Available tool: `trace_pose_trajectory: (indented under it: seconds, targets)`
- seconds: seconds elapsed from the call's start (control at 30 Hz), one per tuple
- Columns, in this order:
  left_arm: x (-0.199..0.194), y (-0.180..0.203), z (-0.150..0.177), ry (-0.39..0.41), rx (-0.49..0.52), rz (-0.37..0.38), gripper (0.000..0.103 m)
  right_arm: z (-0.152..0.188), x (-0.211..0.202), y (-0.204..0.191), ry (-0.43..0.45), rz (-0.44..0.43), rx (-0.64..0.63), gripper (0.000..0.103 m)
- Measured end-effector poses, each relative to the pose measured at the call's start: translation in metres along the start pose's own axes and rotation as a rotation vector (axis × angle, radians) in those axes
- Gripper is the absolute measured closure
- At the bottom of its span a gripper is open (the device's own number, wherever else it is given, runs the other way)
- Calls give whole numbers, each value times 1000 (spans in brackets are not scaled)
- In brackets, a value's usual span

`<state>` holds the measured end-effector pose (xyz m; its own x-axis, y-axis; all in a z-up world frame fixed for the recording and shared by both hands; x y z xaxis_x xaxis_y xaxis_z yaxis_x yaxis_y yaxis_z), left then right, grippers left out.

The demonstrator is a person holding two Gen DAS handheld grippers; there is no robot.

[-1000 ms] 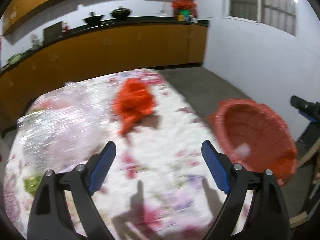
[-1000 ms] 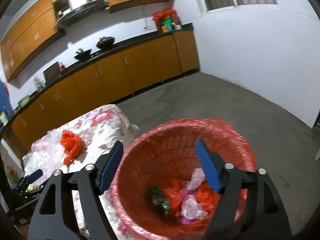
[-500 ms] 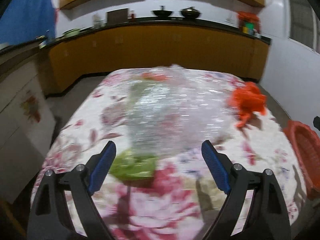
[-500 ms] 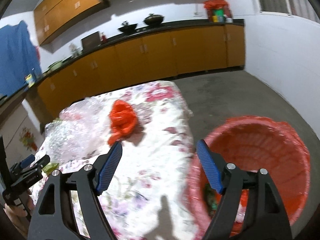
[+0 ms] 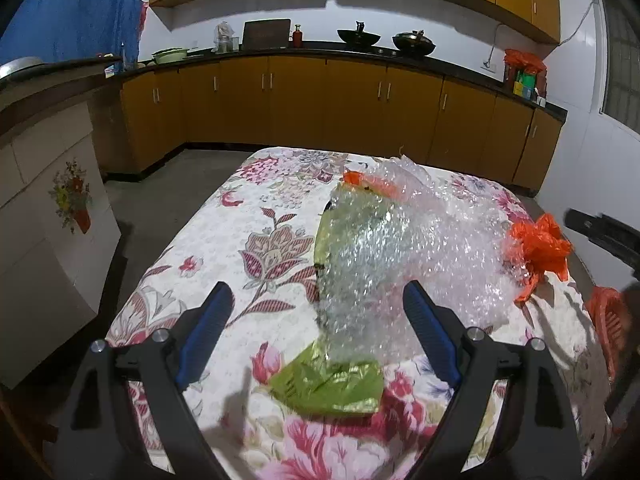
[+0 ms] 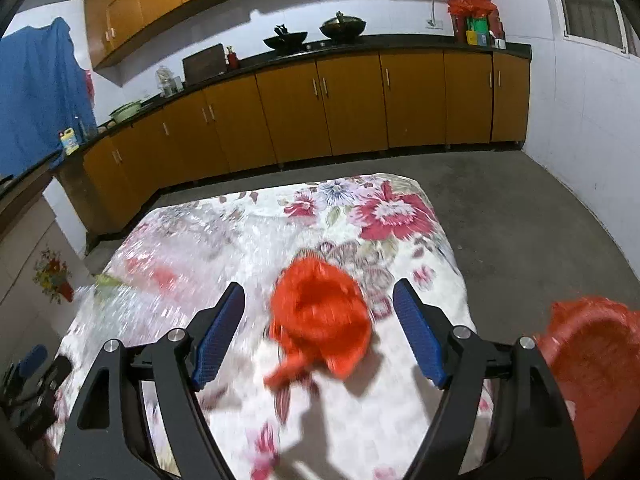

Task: Collect trash
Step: 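Grasp the red bag with the right gripper while the left grasps bubble wrap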

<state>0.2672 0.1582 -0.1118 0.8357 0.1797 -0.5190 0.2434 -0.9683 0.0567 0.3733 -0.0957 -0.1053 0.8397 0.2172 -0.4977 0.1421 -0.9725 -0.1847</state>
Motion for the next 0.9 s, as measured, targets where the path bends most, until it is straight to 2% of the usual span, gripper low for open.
trace_pose_trajectory:
  seconds: [0.17, 0.23, 0.33, 0.43, 0.5, 0.6, 0.67, 0.7, 0.77, 0.9]
  targets:
    - [15, 1, -6, -13, -6, 22, 17, 9, 34, -1, -84, 12, 6, 29]
    - [21, 1, -8, -21, -13, 30, 18, 18, 41, -1, -126, 3, -5, 40]
    - [33, 1, -7, -39, -22, 41, 19, 33, 43, -3, -159, -20, -30, 66]
    - [45, 3, -5, -77, -29, 62, 26, 40, 35, -2, -156, -37, -51, 78]
    - [53, 6, 0, -113, -36, 80, 32, 42, 27, 0, -151, -44, -53, 79]
    - [58, 10, 6, -149, -47, 103, 46, 44, 20, 3, -150, -48, -49, 79]
    - [57, 13, 9, -157, -50, 122, 65, 47, 15, 4, -153, -49, -47, 79]
    - [56, 14, 9, -156, -48, 127, 71, 49, 13, 5, -155, -49, -47, 79]
    - [51, 18, 10, -145, -33, 142, 88, 50, 12, 6, -158, -49, -49, 79]
    - [38, 24, 6, -107, -4, 166, 95, 52, 2, 7, -150, -47, -60, 81]
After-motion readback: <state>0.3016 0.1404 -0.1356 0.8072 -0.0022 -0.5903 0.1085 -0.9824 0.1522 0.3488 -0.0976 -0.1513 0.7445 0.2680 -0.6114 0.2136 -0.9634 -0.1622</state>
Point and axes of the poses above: each gripper's, at about its wrist camera, not at the fingertips, and x roughly the way its jaws point, y to its right, z to its underside, the point moved 5 cm from there along x, roughly the way its jaws point, and after that the axes turned 6 degrees about y, right-handed, at the moved point
